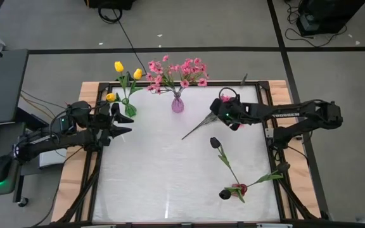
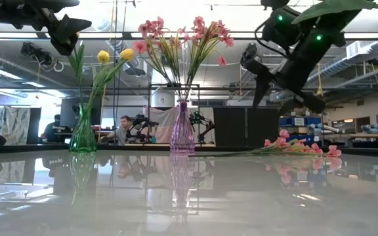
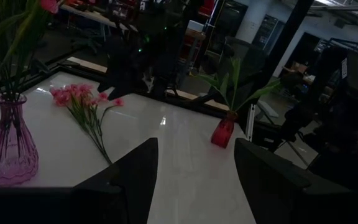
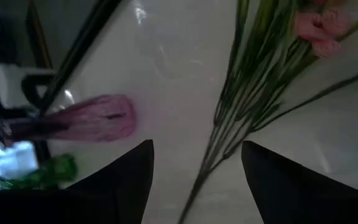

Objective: Sort flowers into vase by color
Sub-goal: Put the pink flowers into the purple vase

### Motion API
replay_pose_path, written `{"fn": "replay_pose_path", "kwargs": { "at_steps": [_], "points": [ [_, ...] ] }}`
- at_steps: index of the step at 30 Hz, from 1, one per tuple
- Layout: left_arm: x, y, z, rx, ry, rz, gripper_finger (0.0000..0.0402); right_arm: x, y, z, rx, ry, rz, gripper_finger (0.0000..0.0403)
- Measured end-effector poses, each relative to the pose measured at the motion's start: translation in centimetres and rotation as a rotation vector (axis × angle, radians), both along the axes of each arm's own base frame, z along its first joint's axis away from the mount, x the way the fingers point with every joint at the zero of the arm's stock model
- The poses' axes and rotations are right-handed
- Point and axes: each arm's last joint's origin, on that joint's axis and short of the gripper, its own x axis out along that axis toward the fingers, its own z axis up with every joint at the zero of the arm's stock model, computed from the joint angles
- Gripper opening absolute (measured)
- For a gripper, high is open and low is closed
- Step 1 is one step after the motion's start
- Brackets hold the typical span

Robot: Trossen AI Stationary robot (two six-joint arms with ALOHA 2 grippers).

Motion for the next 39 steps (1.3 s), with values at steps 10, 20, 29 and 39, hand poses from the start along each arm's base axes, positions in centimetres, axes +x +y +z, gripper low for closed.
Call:
{"fn": "replay_pose_path", "kwargs": {
  "at_steps": [10,20,29,39],
  "points": [
    [0.0,0.0,0.0,0.0,0.0,0.0,0.0217,-0.5,-0.3,-1.3,0.0,-0.017,-0.129,0.023],
    [0.0,0.0,0.0,0.0,0.0,0.001,0.0217,2.7,-1.6,-4.2,0.052,-0.115,-0.079,0.0216],
    [0.0,0.0,0.0,0.0,0.0,0.0,0.0217,3.1,-1.4,-6.7,0.196,-0.049,-0.036,0.0216],
    [0.0,0.0,0.0,0.0,0.0,0.001,0.0217,2.6,-2.1,-7.1,0.234,-0.017,-0.088,0.0206]
  ]
}}
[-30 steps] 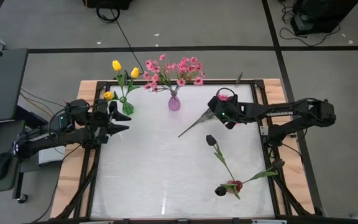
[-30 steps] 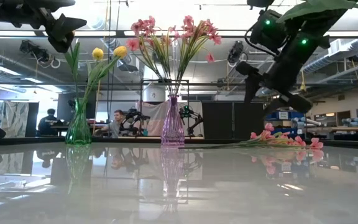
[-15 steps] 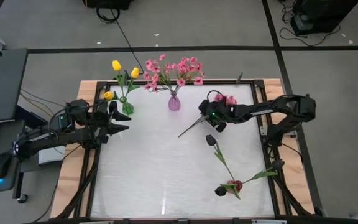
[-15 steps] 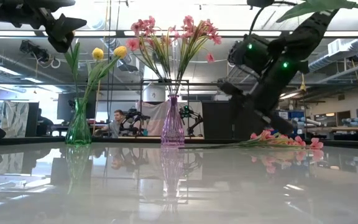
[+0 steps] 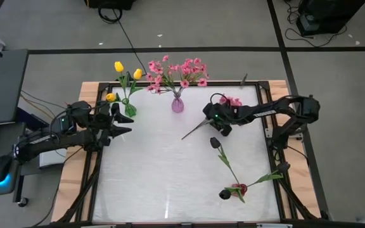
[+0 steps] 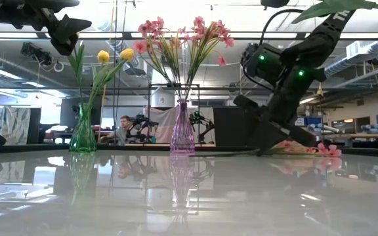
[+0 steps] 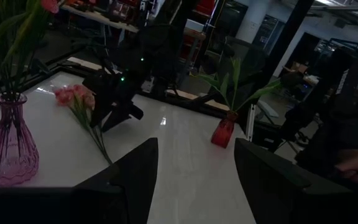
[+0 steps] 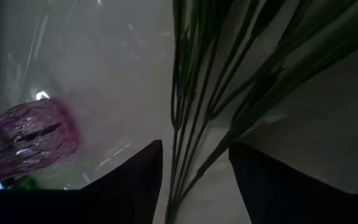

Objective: Sort flowers into vase by color
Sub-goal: Put the pink flowers into the purple vase

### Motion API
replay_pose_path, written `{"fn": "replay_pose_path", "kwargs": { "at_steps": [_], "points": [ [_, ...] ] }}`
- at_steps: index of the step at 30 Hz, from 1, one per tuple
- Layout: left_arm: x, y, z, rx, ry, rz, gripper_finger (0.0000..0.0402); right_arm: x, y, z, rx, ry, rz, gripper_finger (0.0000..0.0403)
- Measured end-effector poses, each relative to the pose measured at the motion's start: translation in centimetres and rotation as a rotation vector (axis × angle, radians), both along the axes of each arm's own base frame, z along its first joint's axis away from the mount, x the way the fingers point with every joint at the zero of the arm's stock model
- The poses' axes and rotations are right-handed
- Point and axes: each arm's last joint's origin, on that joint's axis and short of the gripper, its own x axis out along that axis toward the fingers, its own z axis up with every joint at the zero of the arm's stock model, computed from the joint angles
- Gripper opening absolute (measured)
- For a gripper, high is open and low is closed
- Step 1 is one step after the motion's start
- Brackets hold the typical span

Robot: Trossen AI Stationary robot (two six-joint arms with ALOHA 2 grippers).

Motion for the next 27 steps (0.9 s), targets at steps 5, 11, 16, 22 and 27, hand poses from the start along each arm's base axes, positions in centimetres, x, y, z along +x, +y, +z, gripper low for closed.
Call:
{"fn": "replay_pose_path", "kwargs": {
  "at_steps": [5,11,16,22,27],
  "points": [
    [0.0,0.0,0.0,0.0,-0.001,0.0,0.0217,-0.4,-0.6,-0.1,0.0,0.016,-0.01,0.0185],
    [0.0,0.0,0.0,0.0,-0.001,0.0,0.0217,-0.8,-1.4,-0.2,-0.046,0.062,-0.018,0.0157],
    [0.0,0.0,0.0,0.0,-0.001,0.0,0.0217,-1.2,-1.5,-0.3,-0.075,0.11,-0.021,0.0143],
    [0.0,0.0,0.0,0.0,-0.001,0.0,0.0217,-1.4,-1.6,-0.4,-0.106,0.153,-0.009,0.0121],
    [0.0,0.0,0.0,0.0,-0.001,0.0,0.0217,-1.6,-1.5,-0.5,-0.121,0.185,0.001,0.0084]
  ]
}}
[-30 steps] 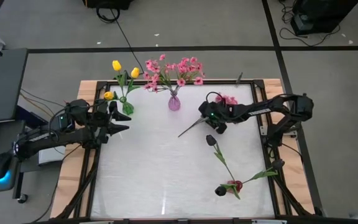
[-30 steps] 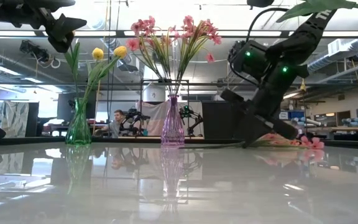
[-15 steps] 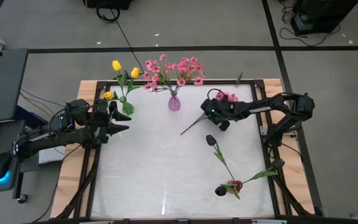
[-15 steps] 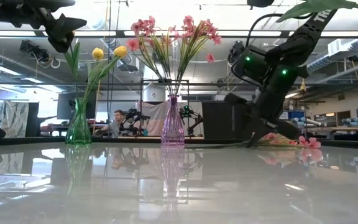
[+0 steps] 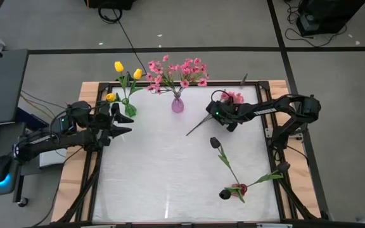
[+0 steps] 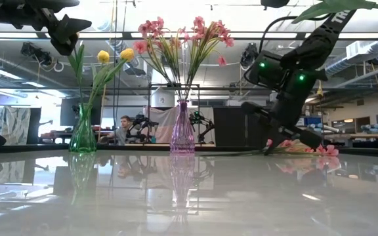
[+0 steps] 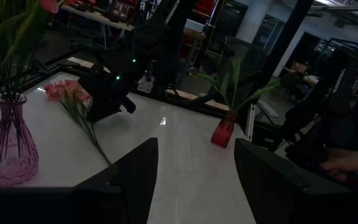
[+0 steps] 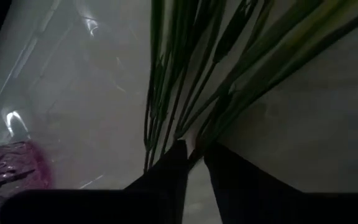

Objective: Sort flowers into vase by color
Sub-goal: Put the pink flowers into the purple vase

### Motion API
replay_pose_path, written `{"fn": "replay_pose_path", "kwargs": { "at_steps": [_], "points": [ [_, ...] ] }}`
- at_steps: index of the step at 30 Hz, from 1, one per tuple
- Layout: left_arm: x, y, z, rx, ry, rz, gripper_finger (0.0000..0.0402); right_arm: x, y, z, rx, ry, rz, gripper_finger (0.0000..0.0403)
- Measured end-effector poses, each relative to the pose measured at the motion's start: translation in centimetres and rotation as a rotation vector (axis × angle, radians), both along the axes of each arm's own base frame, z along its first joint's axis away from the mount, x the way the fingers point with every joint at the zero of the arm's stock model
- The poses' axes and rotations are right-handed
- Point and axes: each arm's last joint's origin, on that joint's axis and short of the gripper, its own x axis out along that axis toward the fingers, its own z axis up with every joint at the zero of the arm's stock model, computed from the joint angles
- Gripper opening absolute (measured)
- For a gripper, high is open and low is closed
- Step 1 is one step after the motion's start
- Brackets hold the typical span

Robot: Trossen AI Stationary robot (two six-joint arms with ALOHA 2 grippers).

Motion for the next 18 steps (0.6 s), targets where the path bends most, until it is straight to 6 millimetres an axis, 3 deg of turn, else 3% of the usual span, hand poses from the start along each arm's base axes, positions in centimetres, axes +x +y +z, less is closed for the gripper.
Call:
{"fn": "replay_pose_path", "kwargs": {
  "at_steps": [9,18],
  "points": [
    [0.0,0.0,0.0,0.0,0.0,0.0,0.0217,-0.1,0.0,-0.1,-0.03,0.027,0.004,0.0009],
    [0.0,0.0,0.0,0.0,0.0,0.0,0.0217,0.3,0.8,1.1,-0.082,-0.005,0.096,0.0007]
  ]
}}
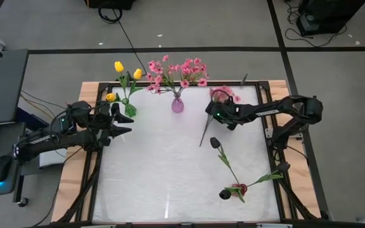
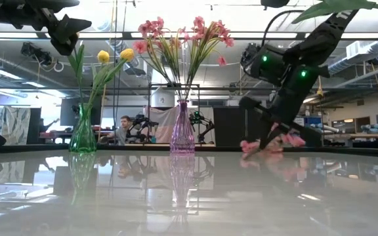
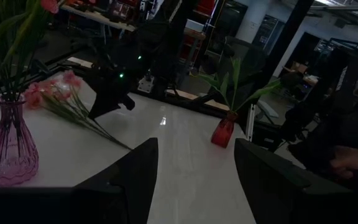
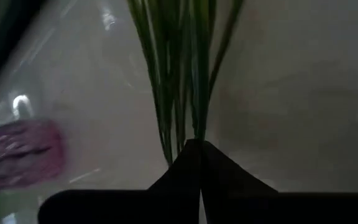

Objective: Sort flowers into vase by color
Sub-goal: Put the pink flowers into the purple vase

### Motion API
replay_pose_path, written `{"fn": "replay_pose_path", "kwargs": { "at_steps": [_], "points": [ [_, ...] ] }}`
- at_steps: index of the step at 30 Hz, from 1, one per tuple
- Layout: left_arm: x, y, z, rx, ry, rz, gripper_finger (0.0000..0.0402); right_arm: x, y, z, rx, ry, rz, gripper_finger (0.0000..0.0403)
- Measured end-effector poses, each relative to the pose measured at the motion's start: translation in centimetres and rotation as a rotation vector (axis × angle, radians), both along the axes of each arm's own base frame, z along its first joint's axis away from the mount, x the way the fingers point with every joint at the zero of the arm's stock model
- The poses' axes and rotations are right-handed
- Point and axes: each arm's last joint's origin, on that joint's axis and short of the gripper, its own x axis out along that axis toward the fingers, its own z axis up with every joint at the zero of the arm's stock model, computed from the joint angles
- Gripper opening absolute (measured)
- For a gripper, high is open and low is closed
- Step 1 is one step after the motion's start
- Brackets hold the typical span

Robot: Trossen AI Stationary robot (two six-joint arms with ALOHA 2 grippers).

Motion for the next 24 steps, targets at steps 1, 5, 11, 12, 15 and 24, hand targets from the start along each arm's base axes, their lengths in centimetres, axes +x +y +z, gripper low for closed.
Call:
{"fn": "replay_pose_path", "kwargs": {
  "at_steps": [1,5,11,12,15,24],
  "points": [
    [0.0,0.0,0.0,0.0,0.0,0.0,0.0217,0.0,0.1,0.3,-0.012,-0.009,0.011,0.0007],
    [0.0,0.0,0.0,0.0,0.0,0.0,0.0217,-0.2,0.3,1.8,-0.092,-0.03,0.016,0.0006],
    [0.0,0.0,0.0,0.0,0.0,0.0,0.0217,-1.1,0.5,4.1,-0.186,-0.035,0.045,0.0005],
    [0.0,0.0,0.0,0.0,0.0,0.0,0.0217,-1.3,0.6,4.5,-0.197,-0.03,0.053,0.0005],
    [0.0,0.0,0.0,0.0,0.0,0.0,0.0217,-2.0,0.8,5.6,-0.235,-0.019,0.066,0.0005],
    [0.0,0.0,0.0,0.0,0.0,0.0,0.0217,-4.1,1.3,8.6,-0.337,-0.031,0.089,0.0004]
  ]
}}
